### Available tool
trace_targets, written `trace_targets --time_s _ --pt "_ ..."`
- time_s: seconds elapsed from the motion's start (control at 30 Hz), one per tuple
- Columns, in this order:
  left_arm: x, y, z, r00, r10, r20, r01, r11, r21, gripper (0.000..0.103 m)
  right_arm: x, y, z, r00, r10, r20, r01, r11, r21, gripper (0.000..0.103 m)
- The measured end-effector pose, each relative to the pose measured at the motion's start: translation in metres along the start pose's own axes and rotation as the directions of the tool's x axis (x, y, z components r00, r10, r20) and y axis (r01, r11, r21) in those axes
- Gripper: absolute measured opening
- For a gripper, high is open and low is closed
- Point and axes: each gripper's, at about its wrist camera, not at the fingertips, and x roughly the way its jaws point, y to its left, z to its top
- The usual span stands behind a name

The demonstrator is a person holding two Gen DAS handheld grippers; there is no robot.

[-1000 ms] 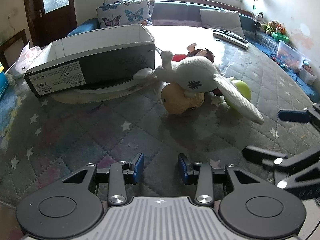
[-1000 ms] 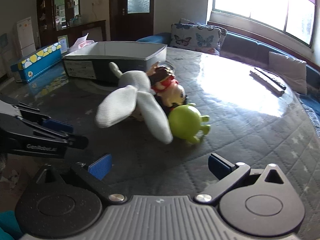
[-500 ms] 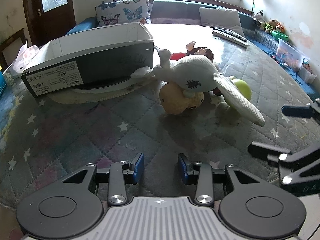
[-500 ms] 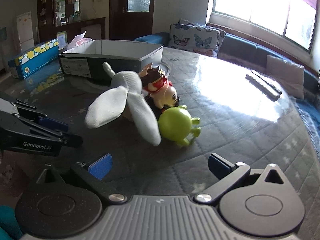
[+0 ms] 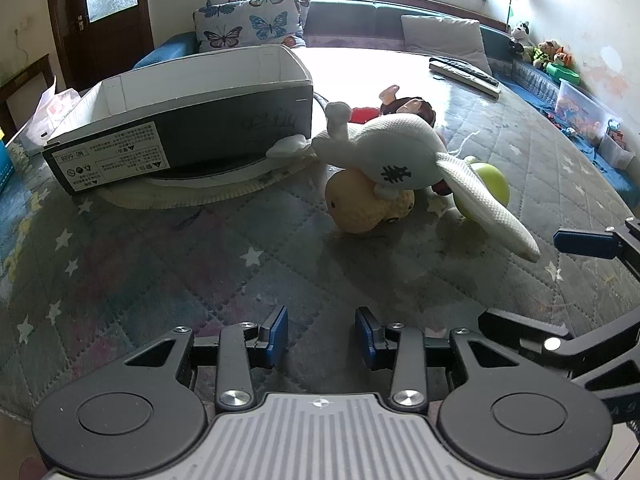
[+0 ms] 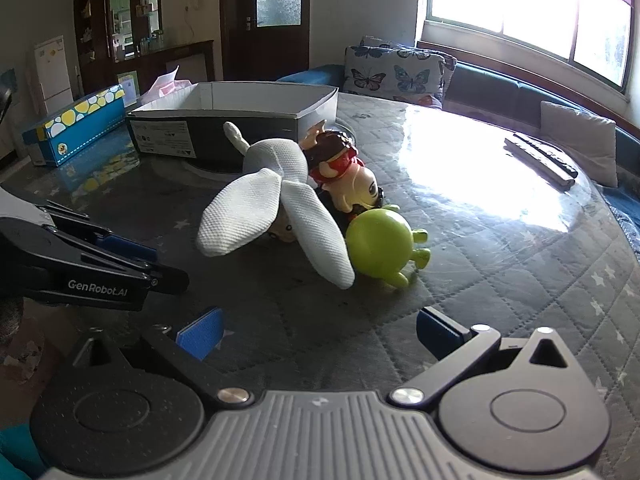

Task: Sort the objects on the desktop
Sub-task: 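Move both grippers forward onto the white rabbit plush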

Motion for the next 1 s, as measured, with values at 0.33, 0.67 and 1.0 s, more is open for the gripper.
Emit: trace_targets --time_s 0.33,0.67,1.0 --pt "0.001 0.004 0.006 1.0 -0.005 0.003 0.005 1.0 -0.007 0.04 0.029 -0.036 0.028 1.0 0.021 0.009 -0.021 1.0 0.002 0.103" --pt "0.004 0.01 0.016 1.0 -0.015 0.004 0.015 1.0 -0.016 0.04 0.031 -0.041 0.052 0.999 0.044 0.028 -0.044 0.999 0.006 0.103" --pt "0.0 0.024 0.034 0.999 -0.019 0.035 0.021 0.998 -0.052 0.039 0.038 -0.056 0.091 0.994 0.089 0.065 -0.09 0.996 0.011 0.095"
